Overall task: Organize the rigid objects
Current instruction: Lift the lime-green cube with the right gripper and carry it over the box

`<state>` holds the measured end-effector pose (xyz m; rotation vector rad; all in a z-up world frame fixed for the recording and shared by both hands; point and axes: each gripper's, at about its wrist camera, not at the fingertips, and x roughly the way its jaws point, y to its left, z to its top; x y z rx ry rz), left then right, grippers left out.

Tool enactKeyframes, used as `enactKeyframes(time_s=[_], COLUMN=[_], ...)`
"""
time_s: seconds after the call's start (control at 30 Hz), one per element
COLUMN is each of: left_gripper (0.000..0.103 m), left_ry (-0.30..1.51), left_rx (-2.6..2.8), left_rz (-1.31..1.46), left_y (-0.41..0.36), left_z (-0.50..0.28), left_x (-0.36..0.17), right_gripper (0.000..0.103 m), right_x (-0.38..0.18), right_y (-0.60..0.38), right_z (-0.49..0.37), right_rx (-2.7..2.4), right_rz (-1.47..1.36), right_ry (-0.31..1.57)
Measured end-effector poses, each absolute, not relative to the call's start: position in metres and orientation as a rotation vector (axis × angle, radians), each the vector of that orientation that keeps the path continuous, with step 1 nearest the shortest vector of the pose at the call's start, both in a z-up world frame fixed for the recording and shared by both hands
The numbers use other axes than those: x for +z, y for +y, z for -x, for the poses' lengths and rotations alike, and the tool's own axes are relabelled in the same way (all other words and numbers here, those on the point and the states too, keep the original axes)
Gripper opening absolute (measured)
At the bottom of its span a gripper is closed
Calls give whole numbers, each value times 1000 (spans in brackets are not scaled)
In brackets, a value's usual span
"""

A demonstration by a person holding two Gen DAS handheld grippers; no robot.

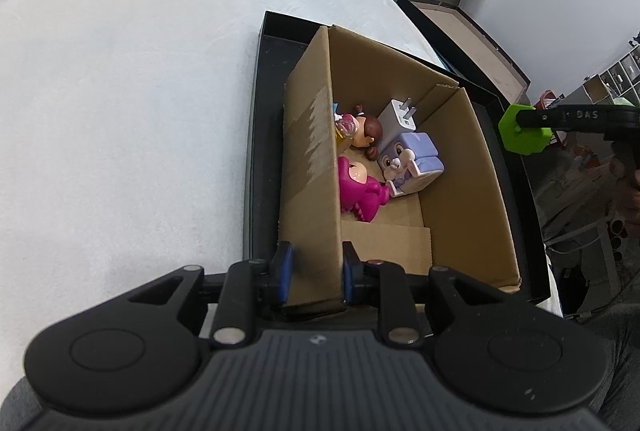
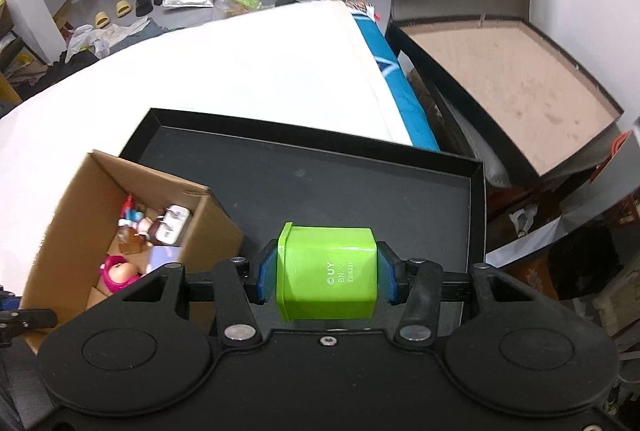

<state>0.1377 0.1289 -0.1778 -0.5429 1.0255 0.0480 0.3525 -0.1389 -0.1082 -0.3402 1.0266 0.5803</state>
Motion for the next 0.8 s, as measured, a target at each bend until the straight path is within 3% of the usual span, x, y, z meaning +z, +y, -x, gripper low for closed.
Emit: enactKeyframes(time_s=[0.8], left_gripper=[25], left_ry=[1014], left_rx=[16], left_rz=[559], left_y=[135], left_z=[-135], left_x=[-178], right_gripper=[48], right_x=[-64], right_y=[-64], right_z=[-296], right_rx=[701], right_rz=[436], right_ry=[977])
